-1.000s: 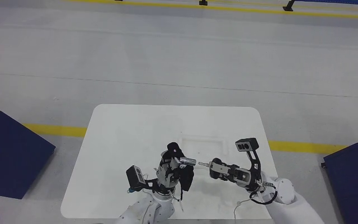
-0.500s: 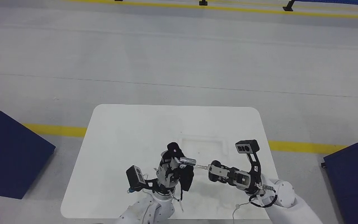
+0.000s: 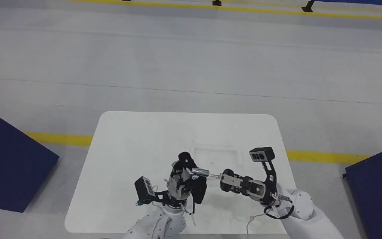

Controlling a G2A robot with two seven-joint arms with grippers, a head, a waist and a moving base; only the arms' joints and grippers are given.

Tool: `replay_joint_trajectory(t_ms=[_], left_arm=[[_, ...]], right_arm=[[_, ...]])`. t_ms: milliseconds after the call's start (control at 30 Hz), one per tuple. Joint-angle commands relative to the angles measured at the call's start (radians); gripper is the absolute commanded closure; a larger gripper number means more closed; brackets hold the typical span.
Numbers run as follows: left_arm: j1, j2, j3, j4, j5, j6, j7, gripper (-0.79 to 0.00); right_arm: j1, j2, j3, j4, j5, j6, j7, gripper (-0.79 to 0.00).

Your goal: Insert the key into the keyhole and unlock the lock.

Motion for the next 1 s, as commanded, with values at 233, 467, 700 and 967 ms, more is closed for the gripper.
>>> replay_joint_trajectory(t_ms=[233,467,700,967], left_arm=[[0.000,0.000,0.000,0.000,0.000,0.000,0.000,0.000],[0.000,0.000,0.000,0.000,0.000,0.000,0.000,0.000],[0.000,0.000,0.000,0.000,0.000,0.000,0.000,0.000],[0.000,0.000,0.000,0.000,0.000,0.000,0.000,0.000]], right_arm=[[0.003,-0.008,0.000,-0.001,-0.011,0.007,0.000,0.000],[0.000,-0.014,0.003,-0.003,-0.039,0.012,-0.016,0.000],[-0.002,-0.019,0.004,-0.006,-0.047,0.011,-0.019,0.000],[0.007,-0.022,0.018,-0.007,-0.049,0.024,0.001,0.000]])
